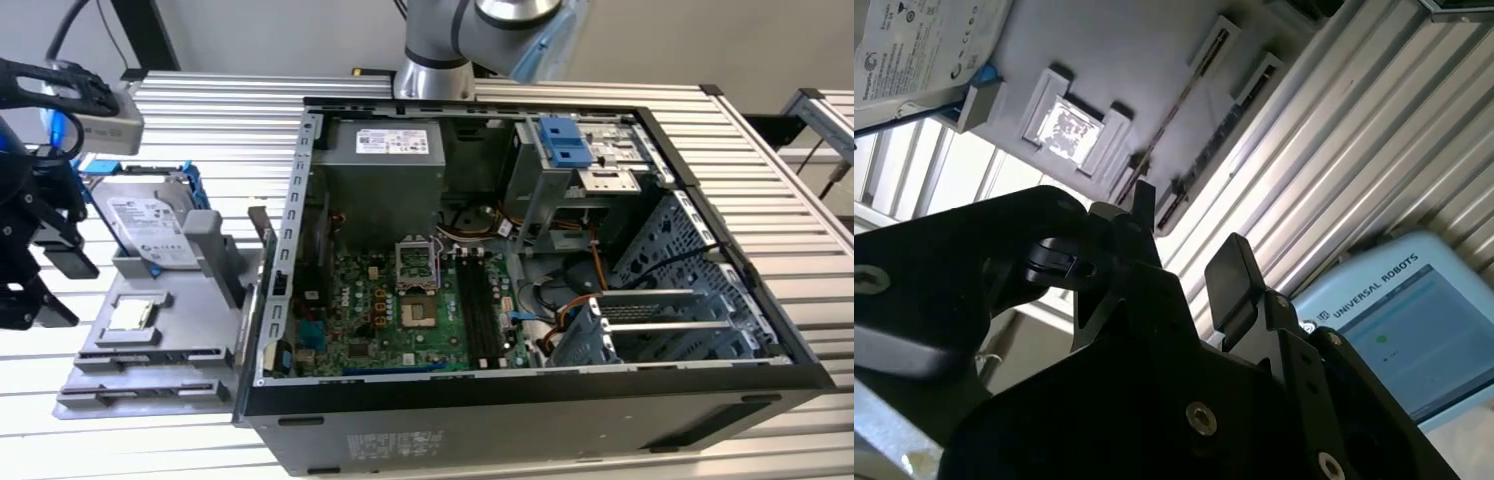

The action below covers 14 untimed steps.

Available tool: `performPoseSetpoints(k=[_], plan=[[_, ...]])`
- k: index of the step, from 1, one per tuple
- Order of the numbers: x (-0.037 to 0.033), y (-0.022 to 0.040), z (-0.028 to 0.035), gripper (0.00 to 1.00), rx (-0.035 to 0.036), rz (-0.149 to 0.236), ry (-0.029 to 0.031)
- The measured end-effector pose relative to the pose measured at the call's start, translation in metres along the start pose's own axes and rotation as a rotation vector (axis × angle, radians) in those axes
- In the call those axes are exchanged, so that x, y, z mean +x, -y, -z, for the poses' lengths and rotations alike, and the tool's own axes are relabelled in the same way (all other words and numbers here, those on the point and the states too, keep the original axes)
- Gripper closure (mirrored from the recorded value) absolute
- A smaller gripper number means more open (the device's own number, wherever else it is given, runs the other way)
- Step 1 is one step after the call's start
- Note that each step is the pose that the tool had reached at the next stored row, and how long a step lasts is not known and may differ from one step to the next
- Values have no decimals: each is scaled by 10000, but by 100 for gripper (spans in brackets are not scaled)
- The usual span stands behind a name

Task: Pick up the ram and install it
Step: 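Pick up the ram and move it above insertion slot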

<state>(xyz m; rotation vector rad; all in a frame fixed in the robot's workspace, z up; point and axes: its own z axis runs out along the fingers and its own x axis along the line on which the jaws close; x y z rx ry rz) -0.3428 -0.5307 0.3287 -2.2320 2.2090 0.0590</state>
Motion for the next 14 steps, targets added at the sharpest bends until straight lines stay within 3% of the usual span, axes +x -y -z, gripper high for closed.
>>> performPoseSetpoints(k=[8, 14], plan=[[4, 4, -151, 0, 73, -33, -35], [7, 7, -260, 0, 76, -70, -35]])
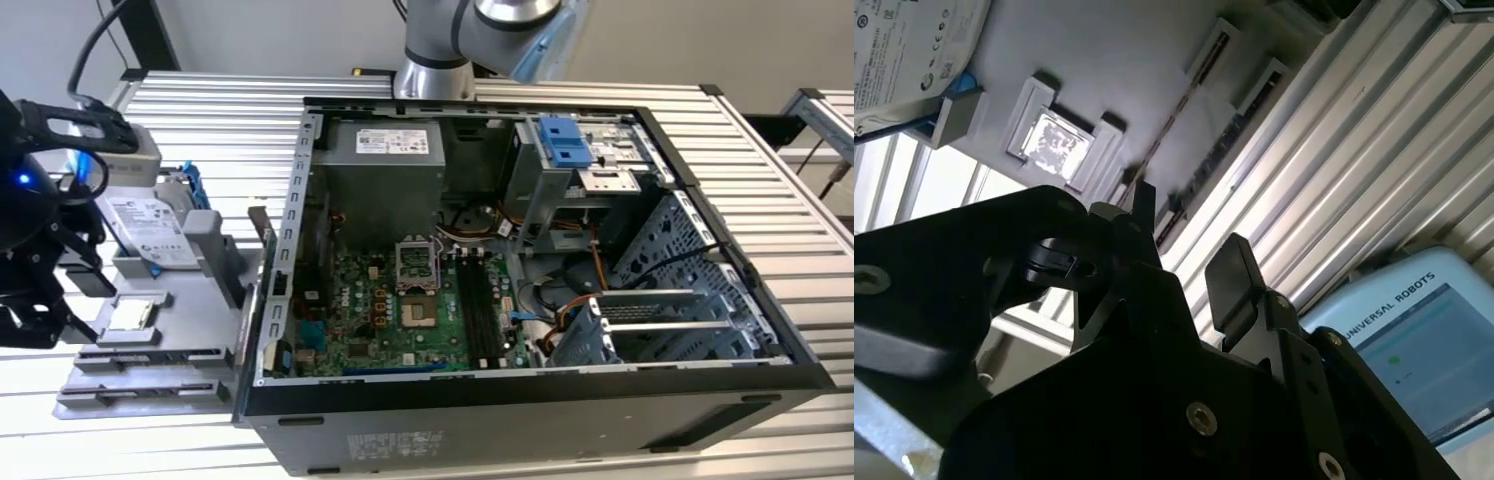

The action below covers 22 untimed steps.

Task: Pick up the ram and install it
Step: 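Pick up the ram and move it above insertion slot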

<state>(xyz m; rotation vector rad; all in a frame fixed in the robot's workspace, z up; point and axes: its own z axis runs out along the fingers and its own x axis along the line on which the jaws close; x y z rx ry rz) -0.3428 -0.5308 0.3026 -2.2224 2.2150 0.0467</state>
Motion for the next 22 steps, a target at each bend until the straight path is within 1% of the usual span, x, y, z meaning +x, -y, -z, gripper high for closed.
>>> performPoseSetpoints(k=[6, 16, 18, 20, 22], plan=[[28, 1, -85, 0, 0, -83, 0], [86, 4, -256, 0, 4, -217, 4], [92, 5, -282, 0, 6, -226, 5], [96, 6, -313, 0, -9, -230, 3], [103, 6, -344, 0, -55, -231, 3]])
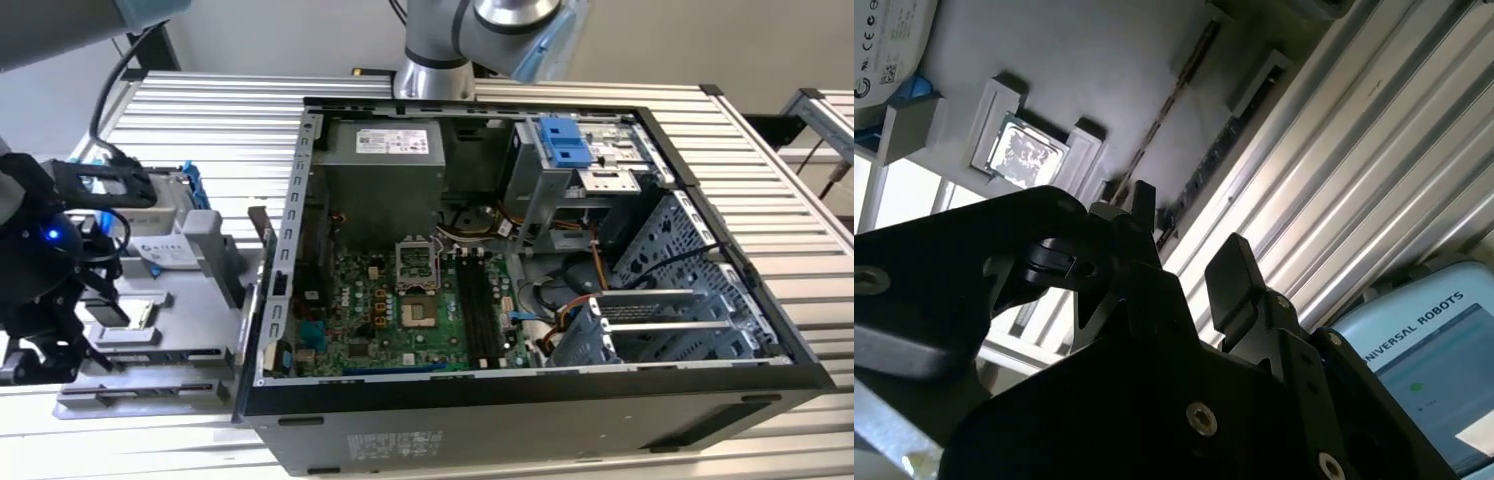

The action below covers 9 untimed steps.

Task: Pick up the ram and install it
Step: 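Pick up the ram and move it above insertion slot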

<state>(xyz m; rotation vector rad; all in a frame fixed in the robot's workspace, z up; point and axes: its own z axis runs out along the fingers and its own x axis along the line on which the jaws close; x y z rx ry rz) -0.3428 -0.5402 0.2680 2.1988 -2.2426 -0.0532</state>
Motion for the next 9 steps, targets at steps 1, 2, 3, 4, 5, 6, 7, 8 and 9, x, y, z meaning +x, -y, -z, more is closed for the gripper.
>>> performPoseSetpoints(k=[1, 2, 3, 4, 5, 6, 7, 8, 9], plan=[[9, 0, -18, 0, -34, -1, -1], [20, 0, -30, 0, -42, -1, -4], [34, 1, -48, 0, -43, -2, -1], [47, 2, -71, 0, -44, -2, -1], [54, 3, -89, 0, -43, -2, 1], [62, 3, -117, 0, -43, -2, 0], [66, 3, -135, 0, -44, -4, -1], [69, 4, -153, 0, -43, -6, -1], [72, 5, -172, 0, -44, -7, -2]])
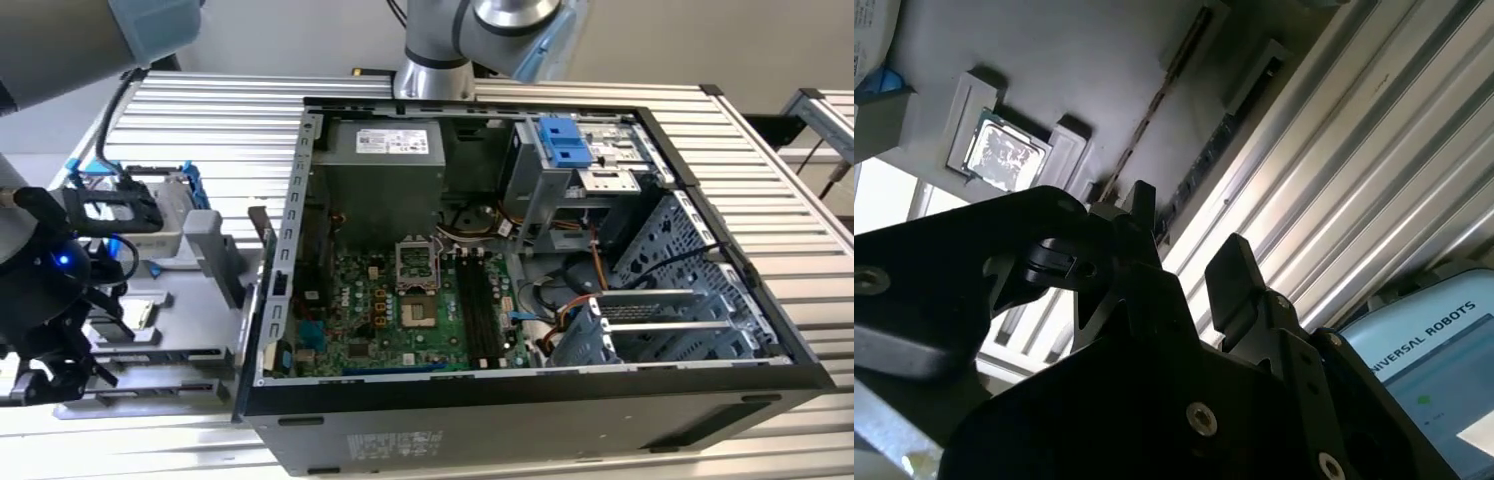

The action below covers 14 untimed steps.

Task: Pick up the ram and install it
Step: 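Pick up the ram and move it above insertion slot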

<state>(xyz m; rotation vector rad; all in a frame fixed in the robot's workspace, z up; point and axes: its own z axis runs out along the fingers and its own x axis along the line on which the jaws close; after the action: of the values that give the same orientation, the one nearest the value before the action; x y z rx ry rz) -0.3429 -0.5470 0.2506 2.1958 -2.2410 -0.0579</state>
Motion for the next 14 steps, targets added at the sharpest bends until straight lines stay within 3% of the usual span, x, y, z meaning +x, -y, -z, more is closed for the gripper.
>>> performPoseSetpoints(k=[14], plan=[[57, 9, -238, 0, 1, -26, 1]])
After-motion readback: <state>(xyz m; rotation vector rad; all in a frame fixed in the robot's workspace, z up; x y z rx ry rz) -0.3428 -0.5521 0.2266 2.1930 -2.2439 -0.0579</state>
